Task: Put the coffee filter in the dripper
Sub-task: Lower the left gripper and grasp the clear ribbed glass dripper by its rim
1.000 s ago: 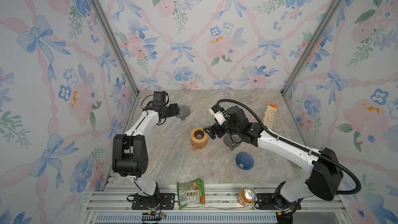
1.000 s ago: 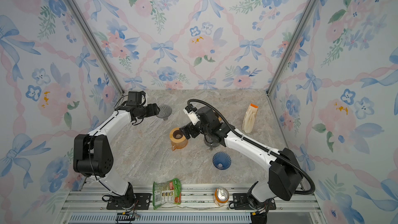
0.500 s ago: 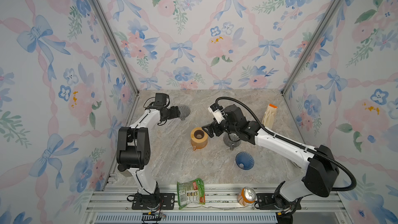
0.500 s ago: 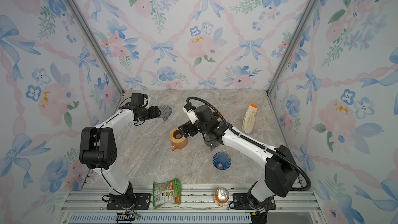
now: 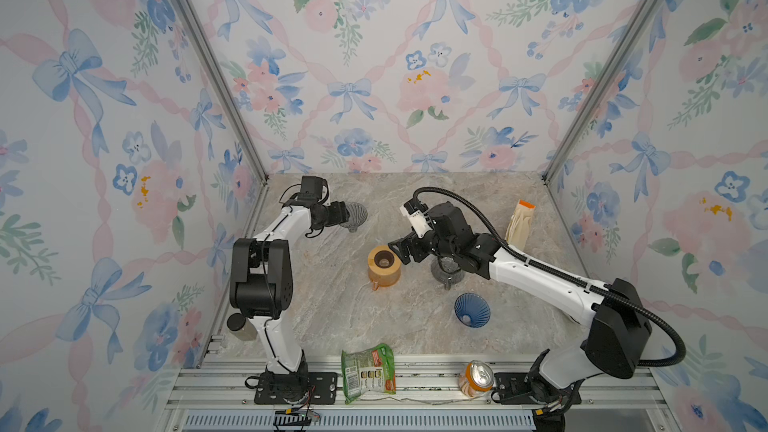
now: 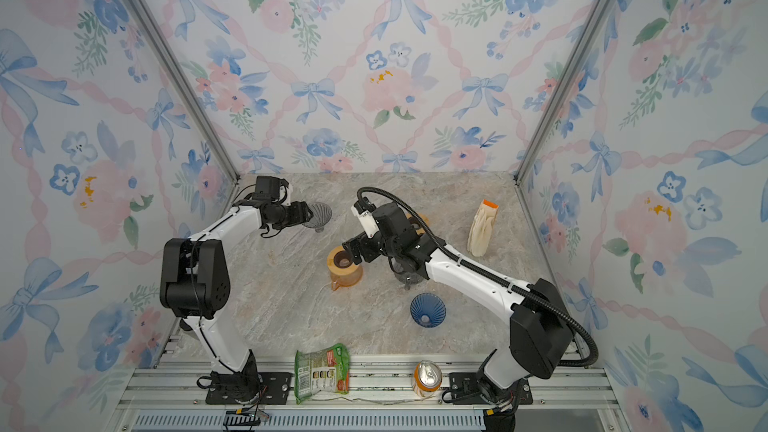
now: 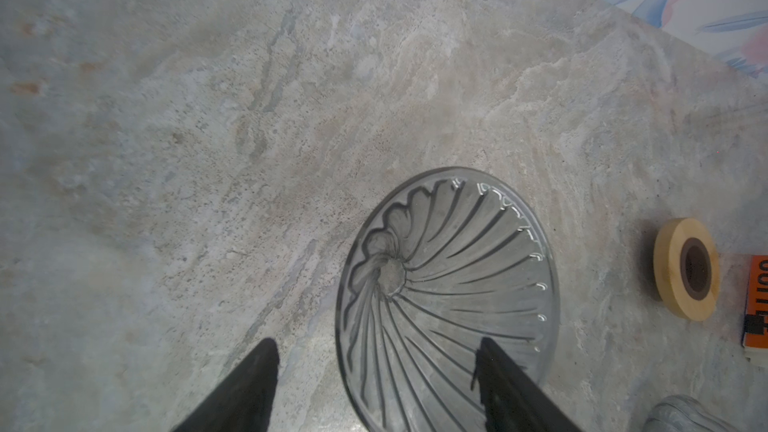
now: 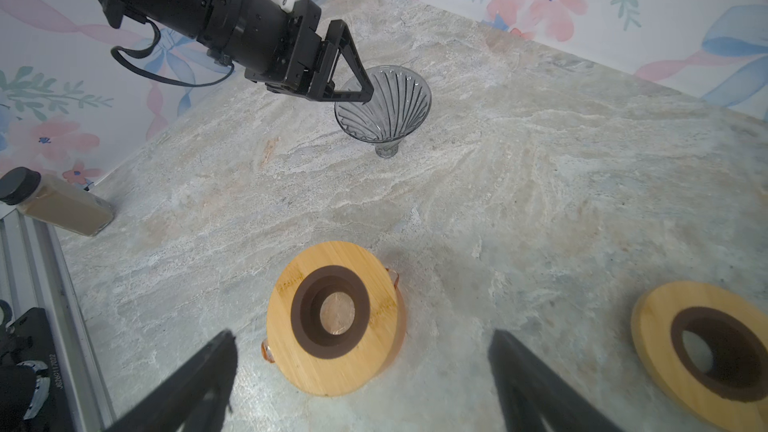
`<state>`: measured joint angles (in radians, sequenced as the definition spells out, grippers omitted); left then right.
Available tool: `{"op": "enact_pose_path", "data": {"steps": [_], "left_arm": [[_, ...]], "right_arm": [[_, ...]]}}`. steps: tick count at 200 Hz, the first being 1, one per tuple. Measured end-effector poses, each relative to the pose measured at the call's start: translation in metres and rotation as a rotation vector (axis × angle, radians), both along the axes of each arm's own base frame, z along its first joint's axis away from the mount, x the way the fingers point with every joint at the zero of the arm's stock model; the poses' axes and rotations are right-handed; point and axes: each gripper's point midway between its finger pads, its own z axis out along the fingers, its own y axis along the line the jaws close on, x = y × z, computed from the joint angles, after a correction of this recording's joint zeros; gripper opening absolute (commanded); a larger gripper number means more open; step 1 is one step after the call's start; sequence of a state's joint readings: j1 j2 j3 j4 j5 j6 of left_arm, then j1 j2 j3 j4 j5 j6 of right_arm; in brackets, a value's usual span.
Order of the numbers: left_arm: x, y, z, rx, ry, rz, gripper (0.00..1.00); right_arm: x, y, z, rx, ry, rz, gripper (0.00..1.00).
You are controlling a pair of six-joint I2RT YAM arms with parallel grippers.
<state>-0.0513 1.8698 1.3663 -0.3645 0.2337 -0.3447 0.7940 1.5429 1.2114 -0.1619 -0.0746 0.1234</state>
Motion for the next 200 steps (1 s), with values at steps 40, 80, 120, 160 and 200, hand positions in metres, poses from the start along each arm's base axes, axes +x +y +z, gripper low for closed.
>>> {"op": "enact_pose_path", "data": {"steps": [40, 80, 120, 160, 200], "left_arm": [[0.000, 0.000, -0.013, 0.000, 0.028, -0.001, 0.69], [0.001, -0.003, -0.024, -0.014, 0.052, -0.011, 0.55], [0.008, -0.008, -0.019, -0.036, 0.038, -0.025, 0.50], [0.011, -0.009, -0.016, -0.042, 0.031, -0.021, 0.44], [0.011, -0.009, -0.020, -0.048, 0.042, -0.011, 0.39]], "right_arm": [[0.001, -0.003, -0.001, -0.007, -0.005, -0.013, 0.96], [0.001, -0.006, -0.002, -0.012, -0.009, -0.024, 0.97], [0.001, -0.007, -0.003, -0.016, -0.008, -0.026, 0.96], [0.001, -0.008, -0.004, -0.019, -0.009, -0.029, 0.96], [0.000, -0.009, -0.009, -0.028, -0.003, -0.033, 0.96]]}}
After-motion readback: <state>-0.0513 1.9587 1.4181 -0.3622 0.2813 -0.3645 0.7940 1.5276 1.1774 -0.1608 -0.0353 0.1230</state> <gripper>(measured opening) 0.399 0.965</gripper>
